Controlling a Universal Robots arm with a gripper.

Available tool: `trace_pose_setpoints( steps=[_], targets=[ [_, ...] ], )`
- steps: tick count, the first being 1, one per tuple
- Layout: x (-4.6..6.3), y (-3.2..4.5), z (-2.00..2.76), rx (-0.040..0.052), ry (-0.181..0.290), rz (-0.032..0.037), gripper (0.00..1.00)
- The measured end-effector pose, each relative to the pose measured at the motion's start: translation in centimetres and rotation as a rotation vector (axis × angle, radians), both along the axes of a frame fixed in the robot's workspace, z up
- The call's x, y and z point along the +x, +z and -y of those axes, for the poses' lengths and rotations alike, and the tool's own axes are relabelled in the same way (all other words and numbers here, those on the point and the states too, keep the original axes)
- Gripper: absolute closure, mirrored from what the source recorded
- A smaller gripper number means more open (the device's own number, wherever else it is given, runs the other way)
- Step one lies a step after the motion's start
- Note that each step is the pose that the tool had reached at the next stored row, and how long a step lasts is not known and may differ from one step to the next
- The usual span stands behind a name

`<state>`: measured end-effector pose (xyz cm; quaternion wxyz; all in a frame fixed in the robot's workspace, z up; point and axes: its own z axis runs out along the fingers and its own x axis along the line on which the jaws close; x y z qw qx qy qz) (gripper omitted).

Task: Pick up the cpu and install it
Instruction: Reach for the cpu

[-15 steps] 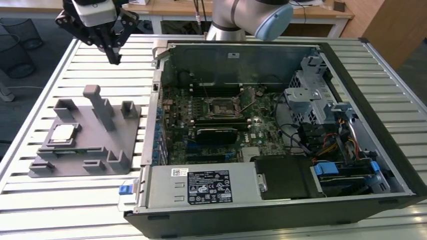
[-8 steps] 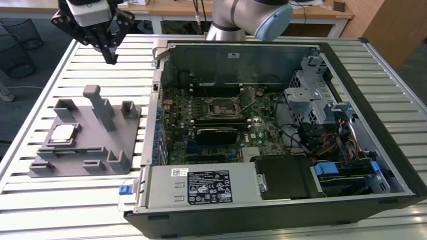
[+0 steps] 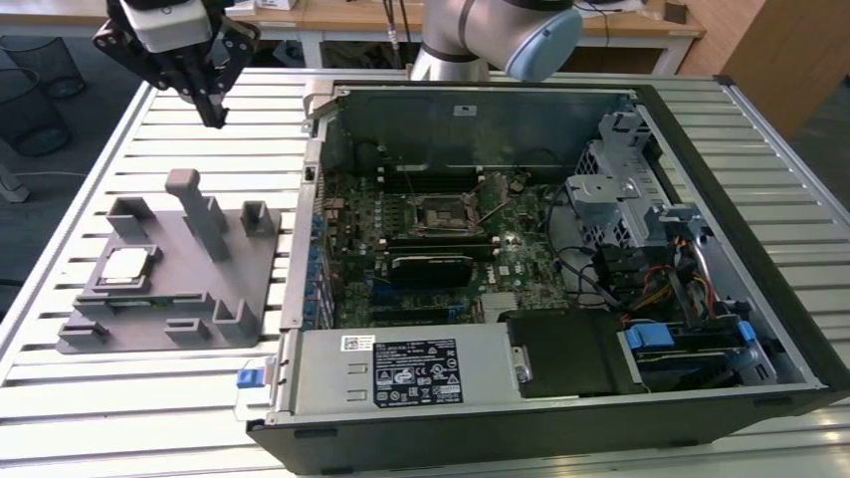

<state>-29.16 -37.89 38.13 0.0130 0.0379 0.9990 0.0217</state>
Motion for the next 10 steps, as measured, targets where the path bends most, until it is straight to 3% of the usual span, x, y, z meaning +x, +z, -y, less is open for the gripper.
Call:
trace_pose_setpoints(
  steps=[10],
  targets=[
    [-0.91, -0.05, -0.13, 0.0000, 0.000, 0.0000, 0.89]
  ],
)
